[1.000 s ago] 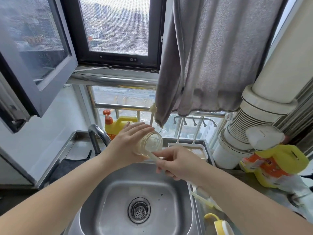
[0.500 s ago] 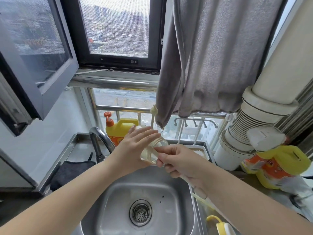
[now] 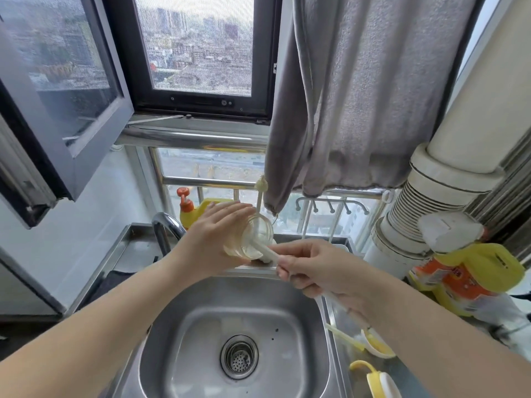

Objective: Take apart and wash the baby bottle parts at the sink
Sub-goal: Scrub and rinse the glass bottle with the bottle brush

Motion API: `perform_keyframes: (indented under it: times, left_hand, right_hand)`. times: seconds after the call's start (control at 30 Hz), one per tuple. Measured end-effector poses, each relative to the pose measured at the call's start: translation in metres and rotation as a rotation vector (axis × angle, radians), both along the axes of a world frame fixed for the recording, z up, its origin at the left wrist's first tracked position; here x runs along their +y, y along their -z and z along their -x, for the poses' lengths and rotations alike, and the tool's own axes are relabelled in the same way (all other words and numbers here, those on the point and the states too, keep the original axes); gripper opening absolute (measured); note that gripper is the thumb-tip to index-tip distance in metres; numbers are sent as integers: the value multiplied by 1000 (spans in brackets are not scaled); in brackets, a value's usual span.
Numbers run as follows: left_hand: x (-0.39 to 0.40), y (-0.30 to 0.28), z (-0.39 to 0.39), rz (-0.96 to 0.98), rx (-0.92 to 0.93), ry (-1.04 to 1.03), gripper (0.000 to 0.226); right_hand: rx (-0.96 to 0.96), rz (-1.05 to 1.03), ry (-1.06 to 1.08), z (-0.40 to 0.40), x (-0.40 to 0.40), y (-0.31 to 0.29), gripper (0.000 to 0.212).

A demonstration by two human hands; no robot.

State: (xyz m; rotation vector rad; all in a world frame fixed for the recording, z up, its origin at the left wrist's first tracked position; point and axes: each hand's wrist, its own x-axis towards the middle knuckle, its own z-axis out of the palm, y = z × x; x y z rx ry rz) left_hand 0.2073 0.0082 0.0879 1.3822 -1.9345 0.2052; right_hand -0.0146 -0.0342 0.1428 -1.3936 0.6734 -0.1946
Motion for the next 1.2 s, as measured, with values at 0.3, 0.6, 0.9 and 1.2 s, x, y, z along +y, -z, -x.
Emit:
perform_keyframes:
  times: [0.3,0.6,0.9,1.2]
  left_hand:
    - [0,-6,6,-11,-168,28,69]
    - [2,-3,13,-16,-127,37,72]
    - [1,-2,-5,-43,-85,21,74]
    - [-3,-4,13,9,-164,28,73]
  right_hand:
    - [-16,16,35,-11,1,2,30]
    - [4,26,90,-18,-2,5,29]
    - [83,119,-27,2,-6,-1,25]
    - [2,154,30,-9,6,8,25]
